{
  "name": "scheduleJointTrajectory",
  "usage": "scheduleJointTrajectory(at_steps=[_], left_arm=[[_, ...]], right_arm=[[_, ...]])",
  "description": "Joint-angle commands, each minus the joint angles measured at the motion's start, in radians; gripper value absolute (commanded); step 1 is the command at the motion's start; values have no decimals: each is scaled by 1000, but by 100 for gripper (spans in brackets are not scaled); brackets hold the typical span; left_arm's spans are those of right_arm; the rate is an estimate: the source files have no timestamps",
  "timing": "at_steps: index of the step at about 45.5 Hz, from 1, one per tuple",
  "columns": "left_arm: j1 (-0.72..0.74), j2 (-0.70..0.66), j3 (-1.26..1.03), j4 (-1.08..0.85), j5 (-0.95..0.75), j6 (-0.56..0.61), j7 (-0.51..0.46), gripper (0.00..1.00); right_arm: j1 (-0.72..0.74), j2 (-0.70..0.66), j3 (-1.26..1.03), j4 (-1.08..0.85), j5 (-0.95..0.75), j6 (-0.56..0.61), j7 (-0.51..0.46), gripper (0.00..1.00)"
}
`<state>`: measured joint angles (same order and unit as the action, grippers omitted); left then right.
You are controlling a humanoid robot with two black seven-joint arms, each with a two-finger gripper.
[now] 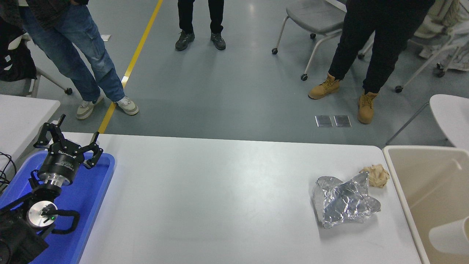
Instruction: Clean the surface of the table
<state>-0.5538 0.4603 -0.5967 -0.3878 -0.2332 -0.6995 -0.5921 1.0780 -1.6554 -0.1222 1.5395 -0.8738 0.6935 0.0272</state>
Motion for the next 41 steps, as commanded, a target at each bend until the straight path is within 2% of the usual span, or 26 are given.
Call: scheduleJointTrajectory(at_steps=[1,22,36,41], left_arm=[[0,0,0,0,0,0,0,100],[0,0,0,0,0,0,0,100],[0,0,0,0,0,0,0,100],[0,0,0,0,0,0,0,100]], right_arm=[[42,-90,182,11,-65,179,-1,0],[39,-90,305,-42,-125,179,-3,0],[31,-90,285,-243,-132,179,-6,0],[2,-18,225,-380,-120,31,-6,0]])
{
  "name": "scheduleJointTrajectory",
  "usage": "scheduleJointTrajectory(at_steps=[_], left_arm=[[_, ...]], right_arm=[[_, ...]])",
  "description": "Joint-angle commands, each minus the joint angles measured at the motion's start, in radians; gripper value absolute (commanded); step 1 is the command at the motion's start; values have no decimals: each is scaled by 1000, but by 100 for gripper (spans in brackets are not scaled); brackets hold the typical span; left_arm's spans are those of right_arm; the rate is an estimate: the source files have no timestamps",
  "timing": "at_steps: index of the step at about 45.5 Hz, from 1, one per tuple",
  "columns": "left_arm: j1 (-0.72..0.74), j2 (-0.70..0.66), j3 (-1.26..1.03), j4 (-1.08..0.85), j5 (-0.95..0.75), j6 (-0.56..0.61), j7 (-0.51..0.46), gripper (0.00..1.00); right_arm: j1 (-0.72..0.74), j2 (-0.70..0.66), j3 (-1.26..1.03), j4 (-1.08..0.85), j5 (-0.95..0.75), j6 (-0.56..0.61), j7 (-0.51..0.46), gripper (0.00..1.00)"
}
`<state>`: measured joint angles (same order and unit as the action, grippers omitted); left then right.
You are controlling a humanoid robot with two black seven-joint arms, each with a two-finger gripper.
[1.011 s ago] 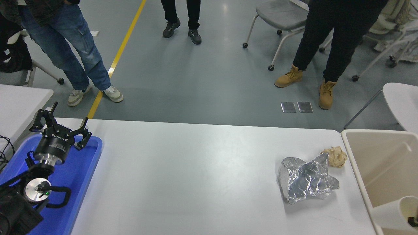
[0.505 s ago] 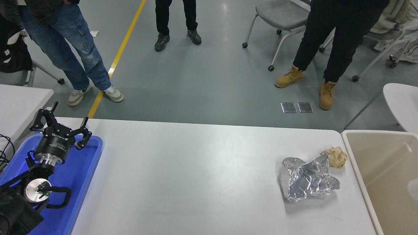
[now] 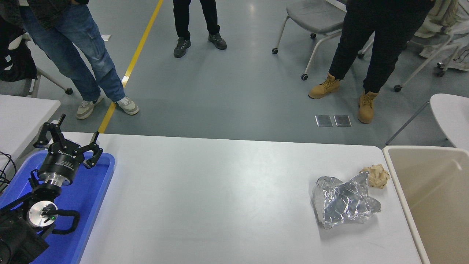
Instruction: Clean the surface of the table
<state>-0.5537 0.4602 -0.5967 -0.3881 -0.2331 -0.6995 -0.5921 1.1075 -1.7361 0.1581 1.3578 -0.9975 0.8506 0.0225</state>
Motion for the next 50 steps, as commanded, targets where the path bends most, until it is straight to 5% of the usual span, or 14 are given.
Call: scheduleJointTrajectory(at_steps=[1,26,50], left_arm=[[0,0,0,0,0,0,0,100],[0,0,0,0,0,0,0,100],[0,0,0,0,0,0,0,100]], right_arm=[[-31,84,-69,-218,10,-154,-1,0],[-162,545,-342,-574,405,-700,-3,0],[-350,1075,-324,-991,658,-838,2,0]])
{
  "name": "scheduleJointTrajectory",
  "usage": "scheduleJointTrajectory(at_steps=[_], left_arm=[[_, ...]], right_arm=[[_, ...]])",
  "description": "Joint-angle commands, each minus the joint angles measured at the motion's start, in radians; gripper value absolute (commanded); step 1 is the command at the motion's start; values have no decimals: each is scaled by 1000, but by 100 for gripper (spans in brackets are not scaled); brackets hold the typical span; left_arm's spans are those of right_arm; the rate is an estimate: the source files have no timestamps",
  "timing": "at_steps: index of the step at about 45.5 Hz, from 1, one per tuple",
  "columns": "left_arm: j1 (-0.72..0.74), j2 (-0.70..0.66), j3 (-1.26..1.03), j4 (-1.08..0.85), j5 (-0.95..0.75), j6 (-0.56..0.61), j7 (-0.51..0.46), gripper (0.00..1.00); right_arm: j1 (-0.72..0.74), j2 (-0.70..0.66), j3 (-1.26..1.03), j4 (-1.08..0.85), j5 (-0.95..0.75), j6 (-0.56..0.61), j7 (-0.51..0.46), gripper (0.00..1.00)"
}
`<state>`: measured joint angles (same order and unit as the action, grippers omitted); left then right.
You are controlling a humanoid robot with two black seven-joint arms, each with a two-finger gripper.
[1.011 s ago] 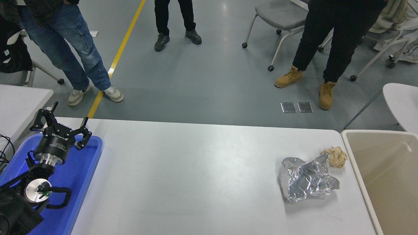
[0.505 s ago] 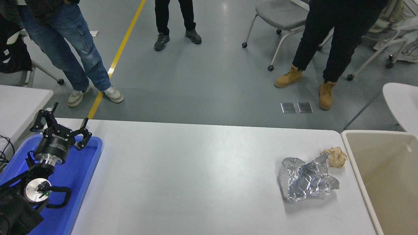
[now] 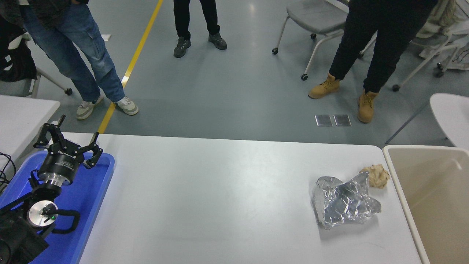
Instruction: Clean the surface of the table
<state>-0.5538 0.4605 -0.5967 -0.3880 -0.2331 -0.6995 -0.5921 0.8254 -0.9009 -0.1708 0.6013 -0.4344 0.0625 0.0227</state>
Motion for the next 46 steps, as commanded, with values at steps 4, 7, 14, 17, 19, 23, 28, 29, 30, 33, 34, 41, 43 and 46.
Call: scheduleJointTrajectory(at_steps=[4,7,14,17,19,23,28,29,30,33,34,41,43,46], left_arm=[[0,0,0,0,0,0,0,100],[0,0,0,0,0,0,0,100],[0,1,0,0,0,0,0,100],[0,0,0,0,0,0,0,100],[0,1,0,0,0,0,0,100],[0,0,0,0,0,2,0,100],[0,1,0,0,0,0,0,100],[0,0,0,0,0,2,0,100],[0,0,0,0,0,0,0,100],[0,0,0,0,0,2,0,100],[0,0,0,0,0,2,0,100],[0,0,0,0,0,2,0,100],[0,0,0,0,0,0,0,100],[0,1,0,1,0,0,0,100]], right_arm=[[-91,327,7,-356,137,-50,0,0],[-103,393,8,-437,167,-50,0,0],[-134,485,10,-525,239,-72,0,0],[-144,500,8,-525,259,-96,-1,0],[-147,510,10,-525,272,-111,-1,0],[-154,525,13,-525,299,-141,-3,0],[-155,542,30,-525,338,-164,-4,0],[-155,543,30,-525,338,-164,-4,0],[-155,545,31,-525,338,-164,-4,0],[-157,545,31,-525,338,-164,-4,0],[-157,545,33,-525,338,-164,-4,0],[-157,543,33,-525,339,-164,-6,8],[-157,543,33,-525,339,-164,-6,31],[-157,543,33,-525,338,-171,-4,100]])
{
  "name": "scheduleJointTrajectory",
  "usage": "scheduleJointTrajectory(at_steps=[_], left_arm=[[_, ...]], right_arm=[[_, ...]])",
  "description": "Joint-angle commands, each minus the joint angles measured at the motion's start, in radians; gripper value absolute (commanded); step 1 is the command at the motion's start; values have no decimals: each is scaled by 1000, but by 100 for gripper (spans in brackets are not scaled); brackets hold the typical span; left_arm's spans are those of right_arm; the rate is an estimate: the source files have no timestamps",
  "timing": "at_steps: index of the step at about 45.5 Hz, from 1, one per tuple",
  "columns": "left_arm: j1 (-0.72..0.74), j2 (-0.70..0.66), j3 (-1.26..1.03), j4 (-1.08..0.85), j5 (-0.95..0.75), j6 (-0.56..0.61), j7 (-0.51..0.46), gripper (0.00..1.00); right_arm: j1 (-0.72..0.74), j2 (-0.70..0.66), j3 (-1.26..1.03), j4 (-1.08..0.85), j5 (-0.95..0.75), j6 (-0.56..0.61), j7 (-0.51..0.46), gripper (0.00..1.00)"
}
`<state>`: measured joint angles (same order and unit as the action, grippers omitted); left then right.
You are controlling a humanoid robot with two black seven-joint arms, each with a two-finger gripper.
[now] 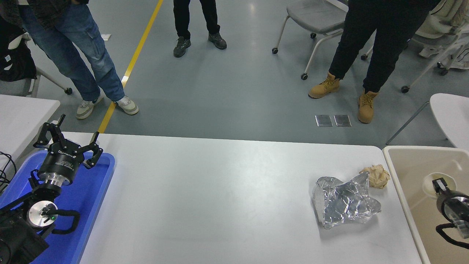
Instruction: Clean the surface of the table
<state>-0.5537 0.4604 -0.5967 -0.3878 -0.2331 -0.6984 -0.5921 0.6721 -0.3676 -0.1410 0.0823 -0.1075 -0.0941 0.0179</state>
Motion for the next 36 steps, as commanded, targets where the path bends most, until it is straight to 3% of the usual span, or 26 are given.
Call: scheduleJointTrajectory(at_steps=[1,15,25,36], left_arm=[[0,0,0,0,0,0,0,100],[0,0,0,1,0,-1,0,100],[0,0,0,0,0,0,0,100],[0,1,0,0,0,-1,0,100]], right_arm=[[-3,10,3,-6,11,-19,0,100],[6,-11,1,-3,11,-44,0,100],[14,-123,3,46,11,-29,8,100],[23,-295,87,263,11,-24,11,100]])
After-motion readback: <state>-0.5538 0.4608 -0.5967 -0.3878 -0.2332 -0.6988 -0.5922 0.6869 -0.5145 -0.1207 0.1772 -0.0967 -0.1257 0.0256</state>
